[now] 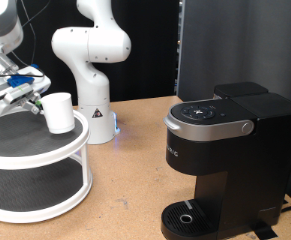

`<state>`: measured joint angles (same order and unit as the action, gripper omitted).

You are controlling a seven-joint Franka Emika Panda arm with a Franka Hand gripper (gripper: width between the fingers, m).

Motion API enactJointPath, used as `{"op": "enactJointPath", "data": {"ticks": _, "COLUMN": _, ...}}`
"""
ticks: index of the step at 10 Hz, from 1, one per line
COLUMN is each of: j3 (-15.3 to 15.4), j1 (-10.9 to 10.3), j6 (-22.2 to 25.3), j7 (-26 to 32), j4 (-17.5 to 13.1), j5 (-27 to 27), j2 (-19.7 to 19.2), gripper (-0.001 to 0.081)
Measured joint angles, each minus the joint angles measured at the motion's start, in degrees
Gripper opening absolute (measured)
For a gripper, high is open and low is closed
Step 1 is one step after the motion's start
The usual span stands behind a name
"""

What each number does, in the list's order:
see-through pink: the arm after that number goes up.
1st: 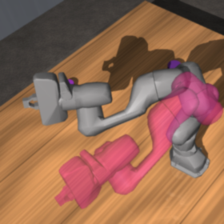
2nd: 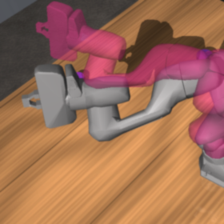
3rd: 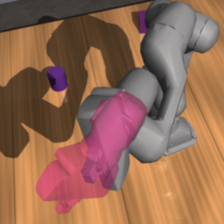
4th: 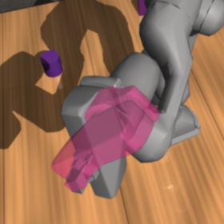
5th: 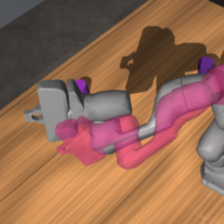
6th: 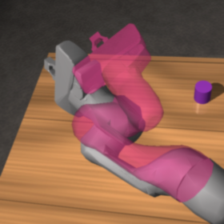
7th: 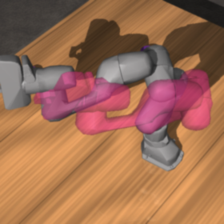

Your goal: Make a cup of coffee with the keurig machine

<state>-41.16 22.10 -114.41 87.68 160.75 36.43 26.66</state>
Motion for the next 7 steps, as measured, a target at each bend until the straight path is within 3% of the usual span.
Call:
{"op": "enactJointPath", "data": {"ticks": 2, "j3": 1.6, "j1": 0.5, "j6": 3.4, "j7": -5.9, "j4": -1.3, "j5": -0.1, "j2": 2.8, "gripper": 0.007}}
{"op": "enactJointPath", "data": {"ticks": 4, "j3": 4.5, "j1": 0.7, "j6": 3.9, "j7": -11.1, "j4": -1.8, "j5": -0.2, "j2": 6.3, "gripper": 0.007}}
{"op": "enactJointPath", "data": {"ticks": 7, "j3": 5.3, "j1": 1.0, "j6": 4.2, "j7": -12.7, "j4": -1.6, "j5": -0.5, "j2": 7.4, "gripper": 0.007}}
